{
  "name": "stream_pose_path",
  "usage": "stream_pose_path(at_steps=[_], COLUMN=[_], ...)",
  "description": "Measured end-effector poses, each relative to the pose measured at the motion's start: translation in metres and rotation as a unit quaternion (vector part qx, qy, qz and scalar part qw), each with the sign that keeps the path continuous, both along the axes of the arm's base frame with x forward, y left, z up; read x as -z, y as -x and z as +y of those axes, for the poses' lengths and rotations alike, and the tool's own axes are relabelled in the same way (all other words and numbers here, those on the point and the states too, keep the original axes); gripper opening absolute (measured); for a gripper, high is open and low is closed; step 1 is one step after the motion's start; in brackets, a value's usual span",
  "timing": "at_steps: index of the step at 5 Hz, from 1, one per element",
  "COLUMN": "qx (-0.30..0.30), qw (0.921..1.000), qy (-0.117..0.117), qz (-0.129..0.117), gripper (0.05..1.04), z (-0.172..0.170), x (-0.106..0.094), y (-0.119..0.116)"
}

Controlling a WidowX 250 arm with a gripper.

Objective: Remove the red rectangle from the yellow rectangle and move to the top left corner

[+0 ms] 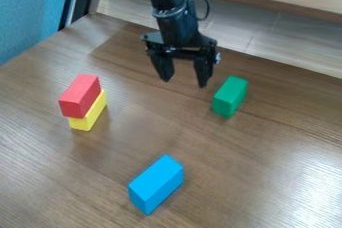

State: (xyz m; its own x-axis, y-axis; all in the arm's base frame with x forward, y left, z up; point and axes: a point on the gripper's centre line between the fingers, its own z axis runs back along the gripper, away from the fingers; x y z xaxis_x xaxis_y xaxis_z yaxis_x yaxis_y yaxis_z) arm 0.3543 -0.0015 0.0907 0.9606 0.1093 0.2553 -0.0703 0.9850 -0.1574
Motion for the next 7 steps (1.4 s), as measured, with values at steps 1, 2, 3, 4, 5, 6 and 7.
stream_pose_path(at_steps=[1, 2, 3, 4, 5, 6, 7], qx=[-0.005, -0.013, -0.034, -0.051, -0.064, -0.077, -0.089], qw=[0.9998, 0.9996, 0.9992, 0.9985, 0.9977, 0.9966, 0.9955], qy=[0.001, 0.004, -0.010, -0.016, -0.022, -0.028, -0.032], qz=[-0.019, -0.023, -0.017, -0.013, -0.008, -0.004, 0.004], gripper=[1.001, 1.001, 1.001, 1.001, 1.001, 1.001, 1.001], z=[0.003, 0.008, 0.023, 0.038, 0.048, 0.061, 0.074], x=[-0.015, -0.024, -0.030, -0.032, -0.031, -0.030, -0.026], y=[0.008, 0.018, 0.029, 0.038, 0.044, 0.048, 0.054])
